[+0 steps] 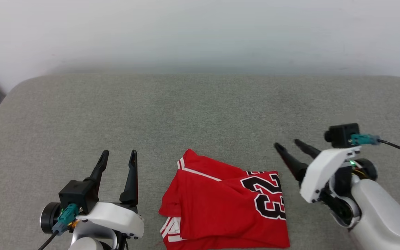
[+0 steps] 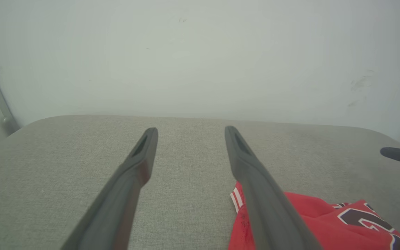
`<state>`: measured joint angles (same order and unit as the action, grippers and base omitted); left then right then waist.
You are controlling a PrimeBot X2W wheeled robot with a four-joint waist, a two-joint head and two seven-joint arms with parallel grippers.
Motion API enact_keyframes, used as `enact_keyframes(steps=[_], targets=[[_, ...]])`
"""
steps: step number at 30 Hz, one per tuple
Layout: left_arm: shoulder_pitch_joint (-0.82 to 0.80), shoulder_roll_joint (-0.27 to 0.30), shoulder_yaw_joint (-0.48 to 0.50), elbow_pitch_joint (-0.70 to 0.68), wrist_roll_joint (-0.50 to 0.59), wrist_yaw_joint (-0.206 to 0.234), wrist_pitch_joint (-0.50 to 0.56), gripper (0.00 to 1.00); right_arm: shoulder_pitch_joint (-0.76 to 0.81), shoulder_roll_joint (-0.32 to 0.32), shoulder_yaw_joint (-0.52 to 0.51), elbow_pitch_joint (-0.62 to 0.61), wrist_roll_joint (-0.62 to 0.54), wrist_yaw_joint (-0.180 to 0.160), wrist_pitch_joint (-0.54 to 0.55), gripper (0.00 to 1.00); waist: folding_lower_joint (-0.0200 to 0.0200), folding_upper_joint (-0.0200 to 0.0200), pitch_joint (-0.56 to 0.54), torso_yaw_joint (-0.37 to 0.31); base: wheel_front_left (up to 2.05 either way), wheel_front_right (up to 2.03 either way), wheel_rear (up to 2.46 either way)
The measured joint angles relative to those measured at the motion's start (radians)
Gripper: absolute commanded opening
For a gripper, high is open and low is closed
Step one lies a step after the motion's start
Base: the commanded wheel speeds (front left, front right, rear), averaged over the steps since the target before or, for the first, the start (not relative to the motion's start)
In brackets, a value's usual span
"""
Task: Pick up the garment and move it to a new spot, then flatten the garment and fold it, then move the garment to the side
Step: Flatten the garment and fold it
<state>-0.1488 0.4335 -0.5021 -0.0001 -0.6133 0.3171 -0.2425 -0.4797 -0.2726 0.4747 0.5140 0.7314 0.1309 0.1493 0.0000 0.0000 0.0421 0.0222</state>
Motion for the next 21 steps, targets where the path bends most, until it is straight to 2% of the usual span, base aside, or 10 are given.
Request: enact_keyframes(steps=[4,8,14,21], targets=[[0.015,0.005,0.012,-0.004,-0.007,0.011,0.000,1.00,0.072,-0.036,-0.140,-0.016,-0.156,0.000,-0.063,1.00,0.0000,0.0000,-0.015,-0.025,0.00,0.00,0.00],[0.035,0.013,0.023,-0.005,-0.015,0.026,0.000,1.00,0.169,-0.032,-0.304,-0.110,-0.294,0.000,-0.125,1.00,0.0000,0.0000,-0.029,-0.043,0.00,0.00,0.00],[0.063,0.020,0.032,-0.006,-0.025,0.041,-0.003,1.00,0.327,0.053,-0.449,-0.324,-0.431,0.000,-0.168,1.00,0.0000,0.0000,-0.049,-0.060,0.00,0.00,0.00],[0.080,0.021,0.031,0.000,-0.033,0.049,-0.001,1.00,0.490,0.146,-0.496,-0.536,-0.515,0.000,-0.138,1.00,0.0000,0.0000,-0.064,-0.057,0.00,0.00,0.00]])
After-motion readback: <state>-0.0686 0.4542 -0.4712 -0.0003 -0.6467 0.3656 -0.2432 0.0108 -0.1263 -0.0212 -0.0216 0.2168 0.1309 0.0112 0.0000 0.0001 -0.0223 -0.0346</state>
